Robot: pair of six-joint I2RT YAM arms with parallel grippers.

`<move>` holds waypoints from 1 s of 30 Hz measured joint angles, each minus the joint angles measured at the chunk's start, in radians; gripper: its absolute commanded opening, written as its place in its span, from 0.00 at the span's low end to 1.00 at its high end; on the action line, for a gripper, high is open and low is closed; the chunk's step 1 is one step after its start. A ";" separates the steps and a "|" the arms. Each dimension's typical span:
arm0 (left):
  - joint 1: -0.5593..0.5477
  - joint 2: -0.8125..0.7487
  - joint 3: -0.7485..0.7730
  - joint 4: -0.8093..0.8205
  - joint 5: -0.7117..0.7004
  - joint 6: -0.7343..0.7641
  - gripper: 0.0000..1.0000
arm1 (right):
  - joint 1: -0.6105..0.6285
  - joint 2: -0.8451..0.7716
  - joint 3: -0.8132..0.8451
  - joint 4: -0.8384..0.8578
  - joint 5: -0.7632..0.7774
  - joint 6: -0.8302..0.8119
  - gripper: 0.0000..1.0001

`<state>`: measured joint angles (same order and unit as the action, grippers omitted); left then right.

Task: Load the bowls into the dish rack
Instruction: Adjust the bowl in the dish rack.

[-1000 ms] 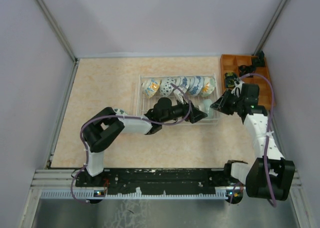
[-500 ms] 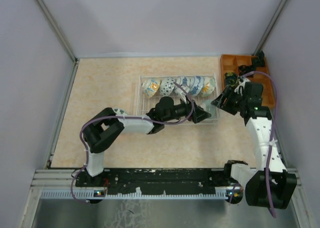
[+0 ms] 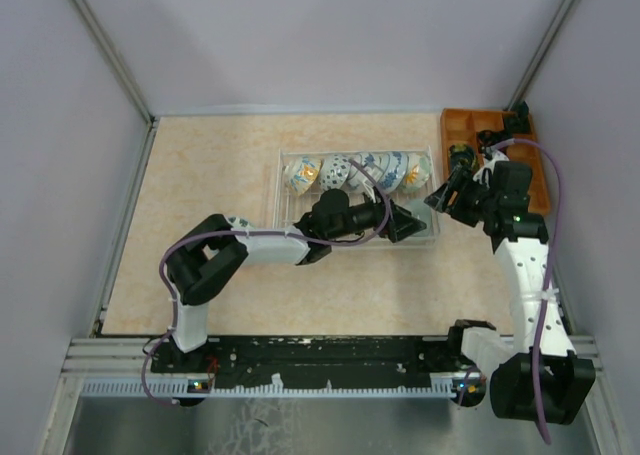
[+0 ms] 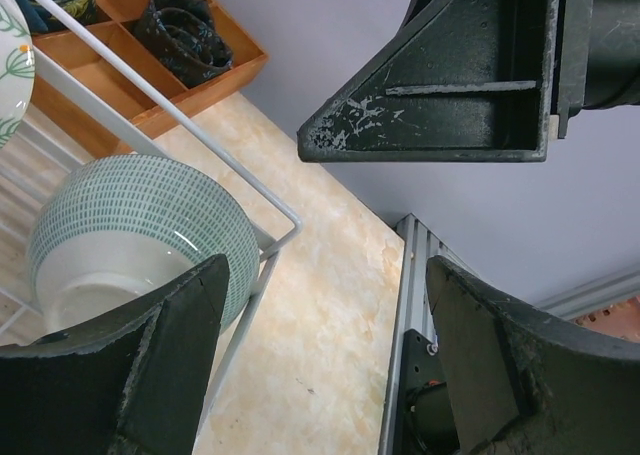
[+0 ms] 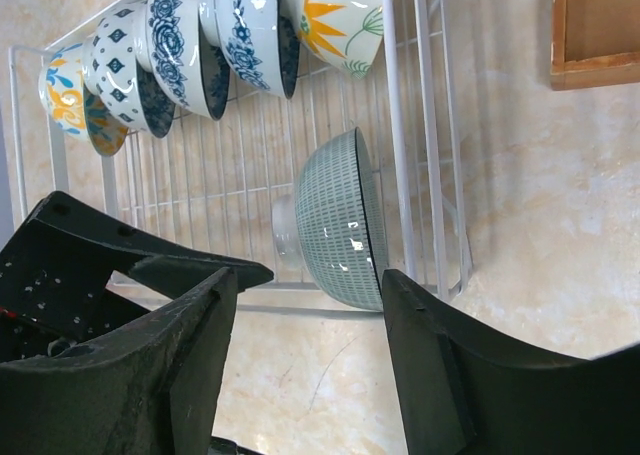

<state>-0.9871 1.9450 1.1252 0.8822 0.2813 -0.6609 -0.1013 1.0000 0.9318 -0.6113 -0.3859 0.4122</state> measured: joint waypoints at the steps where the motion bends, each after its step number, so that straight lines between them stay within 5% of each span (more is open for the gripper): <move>1: 0.000 0.000 0.002 0.000 0.000 0.000 0.86 | 0.000 0.000 0.000 0.000 0.000 0.000 0.61; 7: -0.002 -0.007 0.002 -0.023 -0.002 0.016 0.87 | 0.000 0.000 0.000 0.000 -0.002 0.000 0.61; 17: 0.013 -0.172 0.040 -0.367 -0.116 0.049 0.84 | 0.000 0.001 0.000 0.001 -0.005 0.000 0.62; 30: 0.040 0.005 0.171 -0.533 -0.085 0.017 0.83 | 0.000 0.002 0.000 0.003 -0.006 0.003 0.62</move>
<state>-0.9470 1.9499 1.2957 0.3496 0.1959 -0.6437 -0.1013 1.0023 0.9318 -0.6079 -0.3923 0.4149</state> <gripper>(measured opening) 0.832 0.615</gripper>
